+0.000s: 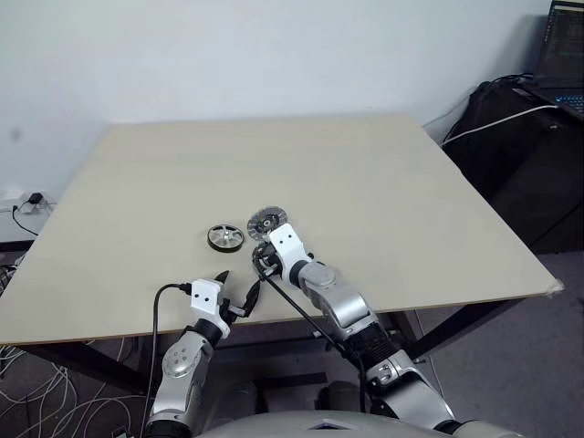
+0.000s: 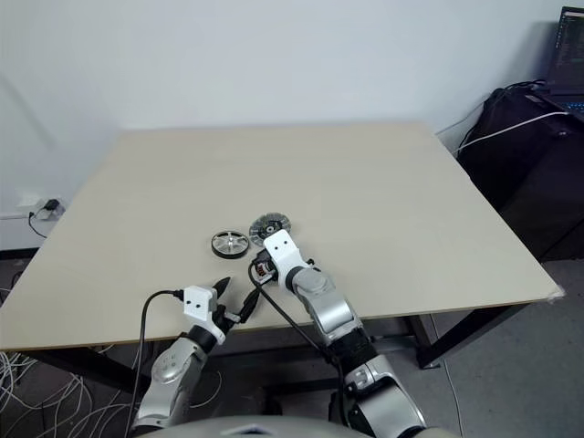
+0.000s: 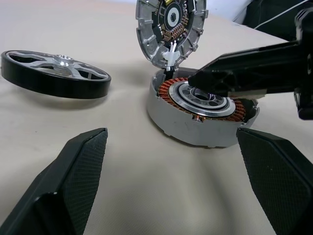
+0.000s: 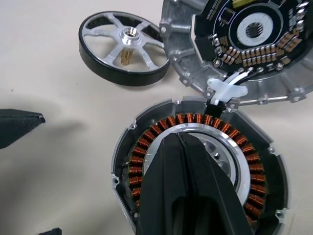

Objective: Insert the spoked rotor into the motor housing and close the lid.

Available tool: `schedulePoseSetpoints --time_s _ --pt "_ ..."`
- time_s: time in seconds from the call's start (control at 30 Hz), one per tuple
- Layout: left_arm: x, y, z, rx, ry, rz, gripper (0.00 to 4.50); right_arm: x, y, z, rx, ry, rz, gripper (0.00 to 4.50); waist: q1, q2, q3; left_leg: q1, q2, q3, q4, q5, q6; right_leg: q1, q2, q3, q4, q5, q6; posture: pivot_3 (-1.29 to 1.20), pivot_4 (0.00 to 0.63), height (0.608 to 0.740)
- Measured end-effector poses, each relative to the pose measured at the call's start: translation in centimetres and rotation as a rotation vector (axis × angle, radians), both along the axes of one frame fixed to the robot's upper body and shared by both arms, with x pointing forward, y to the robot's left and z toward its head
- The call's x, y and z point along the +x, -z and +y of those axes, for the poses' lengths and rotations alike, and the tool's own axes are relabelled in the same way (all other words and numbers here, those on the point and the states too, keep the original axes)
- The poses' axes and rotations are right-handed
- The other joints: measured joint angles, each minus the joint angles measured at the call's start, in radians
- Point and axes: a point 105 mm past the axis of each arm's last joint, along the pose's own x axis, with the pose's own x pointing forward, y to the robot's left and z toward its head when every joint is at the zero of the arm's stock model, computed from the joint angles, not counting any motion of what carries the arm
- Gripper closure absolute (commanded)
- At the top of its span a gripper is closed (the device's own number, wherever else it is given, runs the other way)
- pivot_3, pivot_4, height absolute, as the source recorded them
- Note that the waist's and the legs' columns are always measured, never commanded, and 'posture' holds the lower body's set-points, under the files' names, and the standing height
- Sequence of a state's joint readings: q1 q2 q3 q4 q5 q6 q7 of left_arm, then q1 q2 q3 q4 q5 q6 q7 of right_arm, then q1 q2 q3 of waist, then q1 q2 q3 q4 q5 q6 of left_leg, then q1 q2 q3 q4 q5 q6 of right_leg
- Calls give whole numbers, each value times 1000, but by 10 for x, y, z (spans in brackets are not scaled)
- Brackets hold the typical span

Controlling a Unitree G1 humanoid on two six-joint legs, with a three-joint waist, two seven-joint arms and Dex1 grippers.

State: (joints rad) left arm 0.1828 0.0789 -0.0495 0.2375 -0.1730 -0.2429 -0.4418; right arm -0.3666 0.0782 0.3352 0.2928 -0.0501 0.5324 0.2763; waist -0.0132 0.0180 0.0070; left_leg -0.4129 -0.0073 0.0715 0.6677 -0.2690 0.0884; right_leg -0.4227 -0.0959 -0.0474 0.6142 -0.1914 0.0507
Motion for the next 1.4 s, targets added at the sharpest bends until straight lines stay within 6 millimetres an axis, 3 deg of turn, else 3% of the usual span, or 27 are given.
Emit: schedulePoseSetpoints --time_s 0.87,1.4 --pt "0 0 0 -3 -2 0 0 14 5 -13 -22 72 5 4476 -2 0 0 1 0 2 0 1 0 0 4 1 1 0 0 0 0 740" --pt "0 0 0 -4 -1 3 0 14 -7 -4 14 54 -26 4476 -3 -1 0 2 0 3 3 1 0 -2 4 2 10 -2 -2 0 0 740"
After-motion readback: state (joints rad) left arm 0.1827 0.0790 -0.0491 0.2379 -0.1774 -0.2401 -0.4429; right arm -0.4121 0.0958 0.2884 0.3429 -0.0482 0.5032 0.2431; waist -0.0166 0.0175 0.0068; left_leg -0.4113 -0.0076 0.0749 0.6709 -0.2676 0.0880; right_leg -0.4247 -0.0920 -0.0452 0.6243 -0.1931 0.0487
